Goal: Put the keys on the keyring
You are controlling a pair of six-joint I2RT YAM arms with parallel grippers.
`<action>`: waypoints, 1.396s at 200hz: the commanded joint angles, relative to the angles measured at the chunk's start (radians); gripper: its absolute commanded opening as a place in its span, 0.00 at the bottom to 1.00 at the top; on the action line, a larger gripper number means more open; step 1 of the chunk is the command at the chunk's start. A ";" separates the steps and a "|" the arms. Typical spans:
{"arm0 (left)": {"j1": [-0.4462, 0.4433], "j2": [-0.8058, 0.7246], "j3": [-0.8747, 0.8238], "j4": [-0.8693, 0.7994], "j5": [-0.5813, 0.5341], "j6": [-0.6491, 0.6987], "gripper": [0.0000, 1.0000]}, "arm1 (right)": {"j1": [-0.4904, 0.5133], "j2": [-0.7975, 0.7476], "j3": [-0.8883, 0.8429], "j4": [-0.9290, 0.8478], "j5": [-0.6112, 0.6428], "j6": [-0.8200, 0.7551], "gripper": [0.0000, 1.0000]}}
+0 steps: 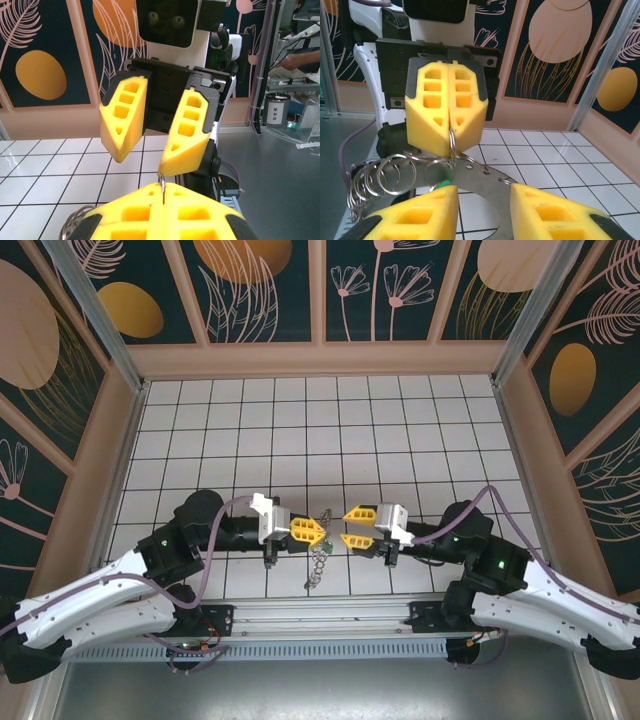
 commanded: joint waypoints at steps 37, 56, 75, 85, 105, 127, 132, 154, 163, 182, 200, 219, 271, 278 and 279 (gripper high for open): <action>-0.005 0.018 0.049 0.023 0.030 0.021 0.00 | 0.006 0.035 -0.045 0.137 -0.062 0.021 0.35; -0.005 0.018 0.046 0.026 0.029 0.021 0.00 | 0.006 0.040 -0.049 0.149 -0.061 0.024 0.34; -0.005 0.020 0.046 0.026 0.033 0.019 0.00 | 0.006 0.049 -0.051 0.149 -0.067 0.025 0.29; -0.005 0.020 0.046 0.024 0.033 0.019 0.00 | 0.007 0.050 -0.051 0.152 -0.070 0.025 0.27; -0.004 0.020 0.046 0.021 0.030 0.021 0.00 | 0.007 0.051 -0.052 0.160 -0.084 0.028 0.25; -0.005 0.021 0.044 0.023 0.032 0.021 0.00 | 0.007 0.053 -0.055 0.170 -0.088 0.030 0.20; -0.005 0.021 0.044 0.023 0.033 0.020 0.00 | 0.006 0.054 -0.055 0.170 -0.087 0.031 0.18; -0.005 0.026 0.044 0.018 0.030 0.021 0.00 | 0.006 0.057 -0.054 0.170 -0.087 0.029 0.15; -0.004 0.027 0.046 0.015 0.029 0.020 0.00 | 0.007 0.057 -0.056 0.170 -0.088 0.028 0.12; -0.005 0.032 0.047 0.009 0.030 0.023 0.00 | 0.007 0.055 -0.059 0.172 -0.084 0.026 0.10; -0.003 0.044 0.050 0.002 0.032 0.022 0.00 | 0.007 0.050 -0.066 0.179 -0.079 0.025 0.10; -0.005 0.052 0.052 0.000 0.037 0.022 0.00 | 0.006 0.051 -0.066 0.180 -0.078 0.025 0.15; -0.004 0.066 0.064 -0.008 0.046 0.024 0.00 | 0.006 0.049 -0.066 0.182 -0.076 0.021 0.06; -0.005 0.066 0.064 -0.008 0.046 0.025 0.00 | 0.006 0.049 -0.064 0.177 -0.075 0.019 0.03; -0.004 0.066 0.065 -0.009 0.045 0.026 0.00 | 0.006 0.049 -0.064 0.177 -0.075 0.019 0.02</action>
